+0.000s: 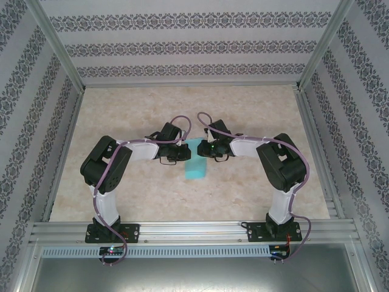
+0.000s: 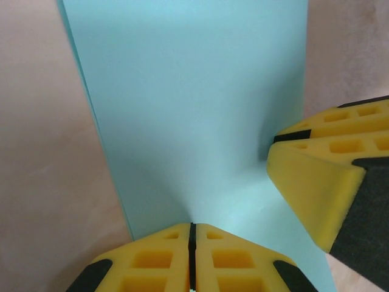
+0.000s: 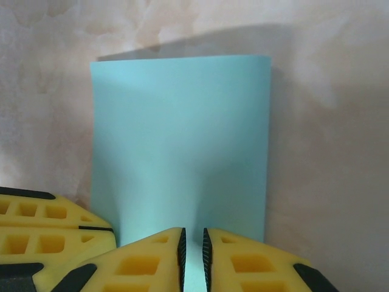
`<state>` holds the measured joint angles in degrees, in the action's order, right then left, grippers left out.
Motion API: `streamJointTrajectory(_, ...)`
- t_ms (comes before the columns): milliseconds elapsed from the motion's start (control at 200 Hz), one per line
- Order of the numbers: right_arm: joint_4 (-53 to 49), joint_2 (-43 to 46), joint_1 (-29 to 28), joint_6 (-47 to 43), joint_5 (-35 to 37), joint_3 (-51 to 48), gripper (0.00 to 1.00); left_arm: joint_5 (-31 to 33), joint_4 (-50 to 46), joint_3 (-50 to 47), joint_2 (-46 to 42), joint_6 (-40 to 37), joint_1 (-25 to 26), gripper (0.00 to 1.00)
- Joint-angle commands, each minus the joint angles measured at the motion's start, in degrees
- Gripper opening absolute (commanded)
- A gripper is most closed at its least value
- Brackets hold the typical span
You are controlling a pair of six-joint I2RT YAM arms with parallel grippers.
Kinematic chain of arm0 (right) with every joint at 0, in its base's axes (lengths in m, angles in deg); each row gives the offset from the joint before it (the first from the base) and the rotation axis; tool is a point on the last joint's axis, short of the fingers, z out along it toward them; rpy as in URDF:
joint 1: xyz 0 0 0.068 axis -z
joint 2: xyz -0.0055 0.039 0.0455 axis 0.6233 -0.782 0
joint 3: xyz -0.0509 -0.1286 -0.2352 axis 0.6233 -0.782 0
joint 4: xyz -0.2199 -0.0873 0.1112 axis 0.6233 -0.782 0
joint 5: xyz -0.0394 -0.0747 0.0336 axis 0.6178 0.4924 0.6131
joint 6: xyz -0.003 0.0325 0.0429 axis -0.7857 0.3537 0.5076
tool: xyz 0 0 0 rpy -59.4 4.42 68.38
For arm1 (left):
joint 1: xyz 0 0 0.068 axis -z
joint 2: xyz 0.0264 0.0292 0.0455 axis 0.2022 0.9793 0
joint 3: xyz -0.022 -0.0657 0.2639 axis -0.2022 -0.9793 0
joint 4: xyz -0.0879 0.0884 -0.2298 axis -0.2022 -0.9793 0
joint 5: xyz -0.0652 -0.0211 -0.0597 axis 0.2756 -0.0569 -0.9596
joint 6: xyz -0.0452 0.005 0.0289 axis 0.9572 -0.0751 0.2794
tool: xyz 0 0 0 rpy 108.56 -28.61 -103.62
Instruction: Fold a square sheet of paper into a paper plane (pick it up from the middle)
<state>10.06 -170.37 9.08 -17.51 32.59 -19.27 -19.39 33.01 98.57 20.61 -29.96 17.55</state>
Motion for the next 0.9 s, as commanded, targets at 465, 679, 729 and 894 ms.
streamJointTrajectory(465,3.91,-4.6,2.7,0.53,-1.29,4.23,0.19,6.81,-10.07,-1.87,4.14,-3.13,0.19,0.11)
streamJointTrajectory(679,3.57,-6.4,4.37,-0.09,-0.51,5.67,0.19,7.27,-10.74,-1.79,4.33,-3.75,0.23,0.11)
streamJointTrajectory(729,3.85,-6.51,4.69,-0.11,-0.41,5.79,0.19,7.38,-10.82,-1.82,4.38,-3.81,0.23,0.11)
streamJointTrajectory(894,4.94,-6.23,5.44,-0.16,-0.14,6.42,0.19,7.5,-10.78,-2.28,4.46,-4.19,0.2,0.11)
